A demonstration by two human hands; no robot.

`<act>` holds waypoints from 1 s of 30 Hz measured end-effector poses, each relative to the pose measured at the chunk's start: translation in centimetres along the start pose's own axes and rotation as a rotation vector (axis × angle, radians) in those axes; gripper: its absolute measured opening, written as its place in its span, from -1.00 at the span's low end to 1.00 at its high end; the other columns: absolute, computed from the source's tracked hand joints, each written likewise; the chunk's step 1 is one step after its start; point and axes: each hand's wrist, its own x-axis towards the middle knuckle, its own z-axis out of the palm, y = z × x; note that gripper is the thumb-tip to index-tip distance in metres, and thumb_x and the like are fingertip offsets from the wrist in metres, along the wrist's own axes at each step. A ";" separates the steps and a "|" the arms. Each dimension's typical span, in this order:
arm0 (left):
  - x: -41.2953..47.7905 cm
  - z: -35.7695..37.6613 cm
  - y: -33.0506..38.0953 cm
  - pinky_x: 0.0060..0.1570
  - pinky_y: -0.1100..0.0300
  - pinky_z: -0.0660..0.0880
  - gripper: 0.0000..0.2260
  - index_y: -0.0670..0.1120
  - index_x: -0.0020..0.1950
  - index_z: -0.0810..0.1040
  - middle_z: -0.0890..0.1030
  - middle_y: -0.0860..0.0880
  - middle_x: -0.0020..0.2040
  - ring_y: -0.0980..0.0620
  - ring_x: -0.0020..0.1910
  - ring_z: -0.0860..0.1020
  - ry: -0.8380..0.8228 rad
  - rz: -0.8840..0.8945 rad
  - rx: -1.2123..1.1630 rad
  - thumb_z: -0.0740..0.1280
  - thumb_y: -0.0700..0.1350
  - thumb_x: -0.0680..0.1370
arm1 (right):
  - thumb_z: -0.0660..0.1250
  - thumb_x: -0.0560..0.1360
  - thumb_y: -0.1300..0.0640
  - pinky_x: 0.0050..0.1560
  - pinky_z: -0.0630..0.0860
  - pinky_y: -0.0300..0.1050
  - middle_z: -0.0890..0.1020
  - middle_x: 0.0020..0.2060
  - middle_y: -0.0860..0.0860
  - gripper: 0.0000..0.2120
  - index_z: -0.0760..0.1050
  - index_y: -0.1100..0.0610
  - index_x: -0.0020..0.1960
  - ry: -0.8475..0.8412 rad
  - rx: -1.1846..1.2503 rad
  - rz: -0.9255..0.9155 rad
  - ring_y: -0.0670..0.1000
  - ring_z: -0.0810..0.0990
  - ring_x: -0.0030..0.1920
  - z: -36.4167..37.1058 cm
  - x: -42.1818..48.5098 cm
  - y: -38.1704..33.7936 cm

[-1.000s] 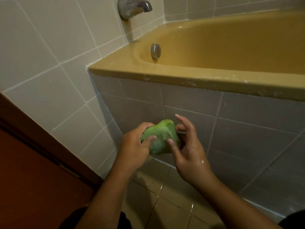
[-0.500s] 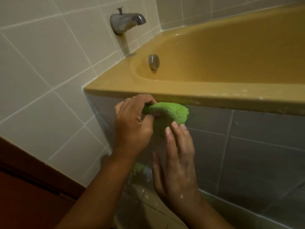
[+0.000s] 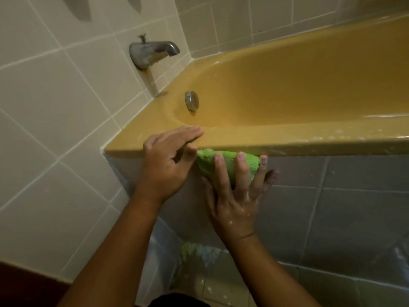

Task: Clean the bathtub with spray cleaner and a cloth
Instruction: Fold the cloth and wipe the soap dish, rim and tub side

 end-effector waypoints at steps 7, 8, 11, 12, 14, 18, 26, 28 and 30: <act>1.8 1.4 2.1 0.32 0.09 0.25 -0.61 0.18 0.40 0.58 0.57 0.25 0.38 0.33 0.43 0.40 -0.067 -0.059 0.170 0.04 0.13 0.72 | 0.49 0.52 -0.14 0.55 0.10 0.44 0.30 0.50 0.02 -0.35 0.37 -0.07 0.55 0.104 -0.100 -0.169 0.29 0.20 0.53 1.2 -0.5 1.6; 2.0 1.5 2.4 0.34 0.10 0.26 -0.61 0.15 0.40 0.59 0.58 0.23 0.38 0.30 0.43 0.42 -0.074 -0.055 0.165 0.05 0.11 0.72 | 0.48 0.53 -0.14 0.55 0.11 0.43 0.31 0.50 0.02 -0.37 0.38 -0.07 0.54 0.093 -0.103 -0.195 0.28 0.20 0.53 1.0 -0.8 2.0; 2.3 1.8 3.3 0.36 0.06 0.35 -0.62 0.07 0.38 0.62 0.63 0.15 0.33 0.21 0.35 0.51 -0.053 -0.001 0.138 0.09 0.05 0.71 | 0.39 0.58 -0.13 0.56 0.10 0.42 0.22 0.53 0.01 -0.41 0.33 -0.08 0.56 0.057 -0.121 -0.182 0.28 0.15 0.59 0.5 -3.0 3.7; 2.2 2.0 3.4 0.34 0.05 0.37 -0.63 0.06 0.36 0.63 0.65 0.13 0.30 0.19 0.31 0.54 -0.026 0.012 0.137 0.10 0.03 0.71 | 0.38 0.58 -0.11 0.56 0.07 0.43 0.20 0.53 0.03 -0.41 0.30 -0.07 0.56 0.045 -0.117 -0.142 0.30 0.10 0.61 0.3 -4.3 4.4; 2.1 2.6 3.7 0.28 0.04 0.42 -0.63 0.04 0.30 0.67 0.68 0.11 0.24 0.14 0.24 0.59 0.047 0.020 0.150 0.11 0.01 0.70 | 0.37 0.56 -0.07 0.54 0.04 0.50 0.13 0.55 0.10 -0.37 0.24 -0.04 0.57 -0.003 -0.099 -0.017 0.39 0.06 0.59 0.3 -7.5 5.6; 1.7 4.0 4.6 0.17 0.04 0.45 -0.65 0.03 0.22 0.71 0.72 0.09 0.13 0.08 0.11 0.63 0.149 0.006 0.201 0.13 -0.01 0.69 | 0.34 0.58 -0.03 0.39 0.25 0.59 -0.17 0.66 0.09 -0.18 -0.06 -0.09 0.67 -0.050 -0.008 0.399 0.49 -0.05 0.59 1.1 -13.1 5.5; 1.7 4.5 4.7 0.17 0.04 0.41 -0.60 0.04 0.22 0.70 0.72 0.06 0.13 -0.01 0.10 0.64 0.164 0.002 0.233 0.07 0.01 0.70 | 0.23 0.61 -0.31 0.55 0.22 0.10 -0.21 0.67 0.11 -0.09 -0.16 0.08 0.69 0.119 0.512 1.733 0.20 0.04 0.65 3.0 -15.8 3.2; 1.7 4.6 4.7 0.17 0.04 0.39 -0.59 0.05 0.23 0.69 0.72 0.07 0.14 0.00 0.11 0.64 0.168 -0.011 0.246 0.05 0.02 0.70 | 0.10 0.44 -0.60 0.58 0.22 0.16 0.22 0.62 0.17 0.05 0.14 0.10 0.67 0.194 0.839 2.051 0.21 0.24 0.60 4.1 -18.4 4.8; 1.7 4.6 4.7 0.18 0.05 0.38 -0.58 0.06 0.24 0.69 0.71 0.07 0.16 0.01 0.13 0.63 0.165 -0.018 0.253 0.04 0.04 0.69 | 0.23 0.56 -0.40 0.46 0.41 0.17 0.52 0.42 0.16 -0.27 0.47 0.18 0.42 0.258 1.041 2.354 0.19 0.49 0.43 5.1 -20.3 6.7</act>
